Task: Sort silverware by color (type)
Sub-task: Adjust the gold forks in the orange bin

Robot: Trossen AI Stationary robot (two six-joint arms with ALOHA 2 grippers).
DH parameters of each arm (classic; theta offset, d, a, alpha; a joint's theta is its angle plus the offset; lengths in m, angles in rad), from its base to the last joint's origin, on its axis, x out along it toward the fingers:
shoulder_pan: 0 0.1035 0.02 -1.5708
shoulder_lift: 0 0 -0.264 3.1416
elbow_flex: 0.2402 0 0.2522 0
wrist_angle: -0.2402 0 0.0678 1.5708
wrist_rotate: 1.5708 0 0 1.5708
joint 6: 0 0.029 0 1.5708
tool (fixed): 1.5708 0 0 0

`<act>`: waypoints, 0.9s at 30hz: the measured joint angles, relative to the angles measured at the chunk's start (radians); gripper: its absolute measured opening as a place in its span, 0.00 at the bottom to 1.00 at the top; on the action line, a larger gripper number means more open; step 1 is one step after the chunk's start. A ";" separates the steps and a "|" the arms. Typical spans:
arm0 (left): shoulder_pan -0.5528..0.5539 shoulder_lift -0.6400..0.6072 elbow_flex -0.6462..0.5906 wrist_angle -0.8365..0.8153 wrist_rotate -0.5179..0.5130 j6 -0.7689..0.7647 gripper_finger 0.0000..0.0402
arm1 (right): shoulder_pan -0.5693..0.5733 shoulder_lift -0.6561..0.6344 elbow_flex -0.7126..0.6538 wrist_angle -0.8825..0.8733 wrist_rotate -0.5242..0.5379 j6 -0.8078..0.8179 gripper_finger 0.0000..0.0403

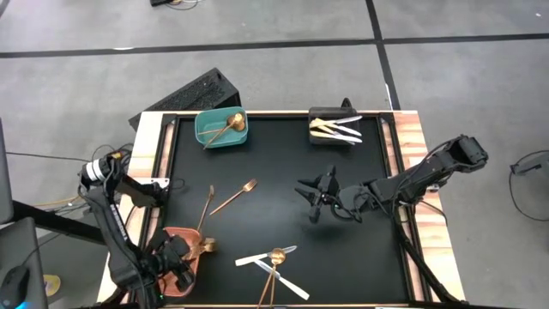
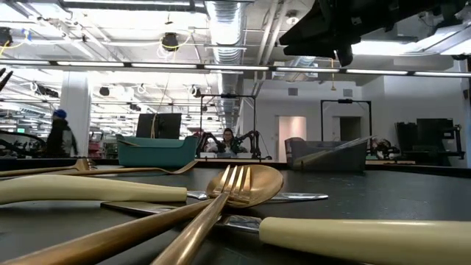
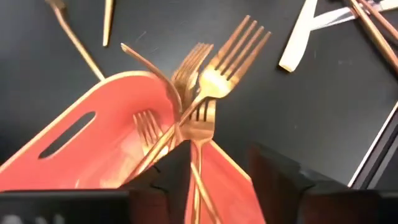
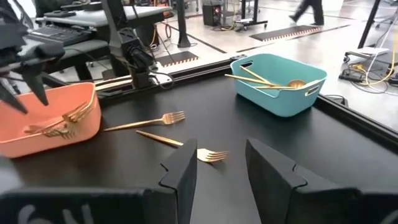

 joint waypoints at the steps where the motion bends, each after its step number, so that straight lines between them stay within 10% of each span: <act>1: 0.000 0.000 -0.008 0.004 -0.002 0.021 0.40 | 0.000 0.000 0.000 -0.001 0.000 0.002 0.38; 14: 0.026 -0.005 -0.239 0.254 0.111 0.042 0.73 | -0.006 0.000 0.000 -0.010 0.000 0.001 0.38; 27: 0.054 0.000 -0.142 0.052 0.210 0.302 0.77 | -0.013 0.000 0.000 -0.008 -0.001 0.005 0.38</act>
